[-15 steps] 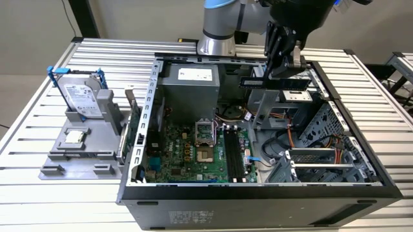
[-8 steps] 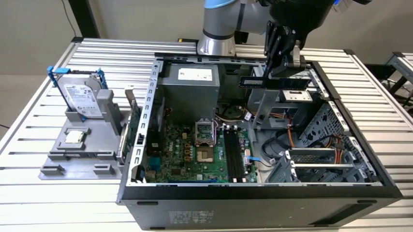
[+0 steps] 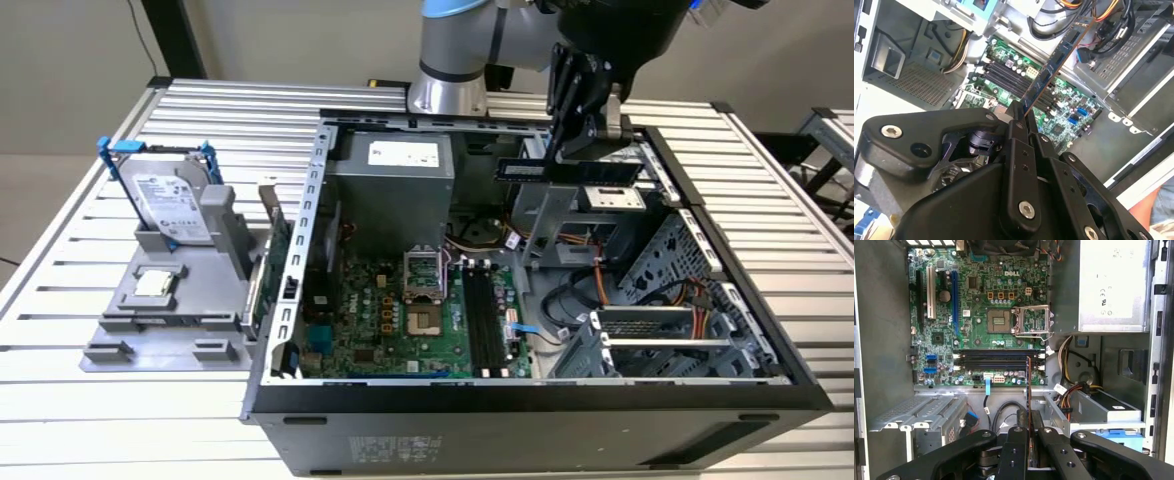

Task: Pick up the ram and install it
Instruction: 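Insert the ram into the slot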

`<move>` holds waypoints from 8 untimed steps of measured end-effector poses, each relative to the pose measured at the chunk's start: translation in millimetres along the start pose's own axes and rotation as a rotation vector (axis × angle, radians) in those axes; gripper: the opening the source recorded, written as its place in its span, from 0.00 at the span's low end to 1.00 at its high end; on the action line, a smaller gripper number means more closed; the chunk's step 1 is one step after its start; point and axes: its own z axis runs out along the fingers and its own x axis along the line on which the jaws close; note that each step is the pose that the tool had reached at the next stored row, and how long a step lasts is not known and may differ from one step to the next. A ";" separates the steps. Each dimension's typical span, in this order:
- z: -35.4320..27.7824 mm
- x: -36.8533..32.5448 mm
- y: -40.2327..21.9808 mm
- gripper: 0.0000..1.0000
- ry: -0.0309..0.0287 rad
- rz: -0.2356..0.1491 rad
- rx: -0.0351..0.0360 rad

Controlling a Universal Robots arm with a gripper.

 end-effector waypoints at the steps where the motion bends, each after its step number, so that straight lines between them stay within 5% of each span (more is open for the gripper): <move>1: 0.0 0.0 0.0 0.00 0.0000 0.000 0.0002; 8: 0.0 0.0 0.0 0.00 0.0000 0.005 0.0011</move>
